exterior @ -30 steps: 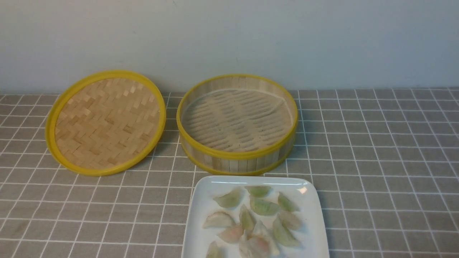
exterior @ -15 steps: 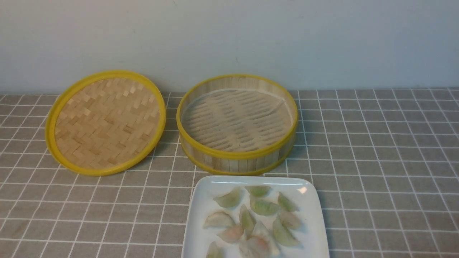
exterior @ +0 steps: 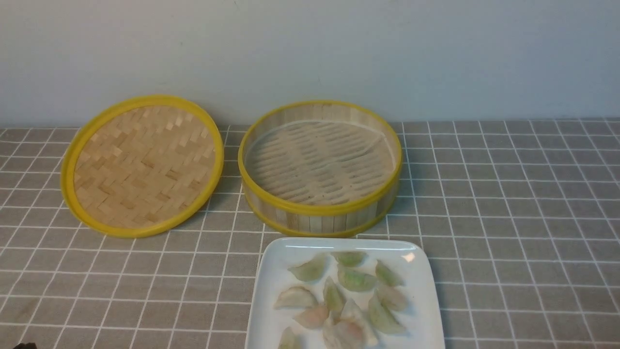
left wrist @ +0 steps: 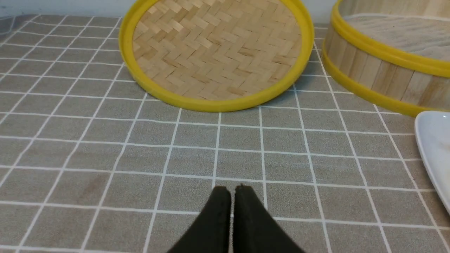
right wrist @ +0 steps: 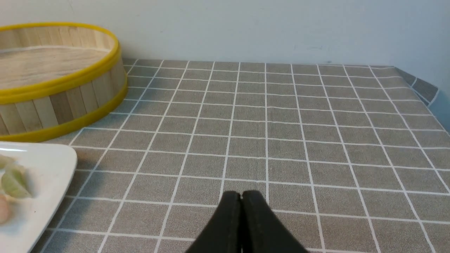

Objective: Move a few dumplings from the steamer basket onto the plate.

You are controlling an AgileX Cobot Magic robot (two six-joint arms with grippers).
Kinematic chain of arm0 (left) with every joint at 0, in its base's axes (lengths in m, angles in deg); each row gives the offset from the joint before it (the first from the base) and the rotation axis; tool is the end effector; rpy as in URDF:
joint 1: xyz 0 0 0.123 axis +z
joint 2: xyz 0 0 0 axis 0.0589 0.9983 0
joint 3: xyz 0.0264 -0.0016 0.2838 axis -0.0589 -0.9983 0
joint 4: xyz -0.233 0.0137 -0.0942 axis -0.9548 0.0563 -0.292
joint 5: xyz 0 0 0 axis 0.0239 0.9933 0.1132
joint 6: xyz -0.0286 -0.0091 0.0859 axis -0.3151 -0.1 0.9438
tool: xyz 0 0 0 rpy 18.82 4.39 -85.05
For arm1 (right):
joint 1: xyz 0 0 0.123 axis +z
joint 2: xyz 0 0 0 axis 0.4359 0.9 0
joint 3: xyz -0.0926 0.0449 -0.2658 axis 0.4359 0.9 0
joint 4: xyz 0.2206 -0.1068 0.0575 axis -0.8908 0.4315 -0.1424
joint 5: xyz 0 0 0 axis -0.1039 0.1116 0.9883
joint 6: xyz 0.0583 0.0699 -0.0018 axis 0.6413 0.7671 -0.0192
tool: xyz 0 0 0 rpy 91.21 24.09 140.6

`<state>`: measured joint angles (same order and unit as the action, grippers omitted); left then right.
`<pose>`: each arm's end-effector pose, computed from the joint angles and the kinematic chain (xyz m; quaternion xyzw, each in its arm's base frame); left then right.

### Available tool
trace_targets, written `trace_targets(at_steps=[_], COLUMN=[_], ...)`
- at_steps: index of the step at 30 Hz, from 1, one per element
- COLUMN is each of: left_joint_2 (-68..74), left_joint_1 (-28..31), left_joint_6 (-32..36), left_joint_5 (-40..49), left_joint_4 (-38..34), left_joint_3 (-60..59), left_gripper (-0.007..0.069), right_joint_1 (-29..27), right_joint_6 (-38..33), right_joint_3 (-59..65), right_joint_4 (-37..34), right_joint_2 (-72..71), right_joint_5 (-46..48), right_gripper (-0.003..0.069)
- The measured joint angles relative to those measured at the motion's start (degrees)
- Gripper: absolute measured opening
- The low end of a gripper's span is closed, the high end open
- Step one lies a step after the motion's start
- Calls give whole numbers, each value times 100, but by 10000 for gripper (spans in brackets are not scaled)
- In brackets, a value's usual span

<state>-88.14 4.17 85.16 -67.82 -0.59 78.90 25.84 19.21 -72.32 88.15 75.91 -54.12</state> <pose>0.0528 -0.0036 0.1716 -0.0275 0.8027 -0.0410 0.5944 0.0521 -0.0007 0.1726 0.0209 0.8064 0.0099 0.5909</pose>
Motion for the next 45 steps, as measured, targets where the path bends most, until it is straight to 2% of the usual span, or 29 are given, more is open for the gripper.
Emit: trace_targets(at_steps=[13, 45], left_joint_2=[0, 0], left_joint_1=[0, 0], left_joint_6=[25, 20], left_joint_5=[0, 1], left_joint_4=[454, 448], left_joint_3=[0, 0], left_gripper=[-5, -5], right_joint_1=[0, 0], right_joint_6=[0, 0], right_joint_3=[0, 0], right_joint_4=[0, 0], right_joint_2=[0, 0], right_joint_5=[0, 0], right_gripper=[-9, -9])
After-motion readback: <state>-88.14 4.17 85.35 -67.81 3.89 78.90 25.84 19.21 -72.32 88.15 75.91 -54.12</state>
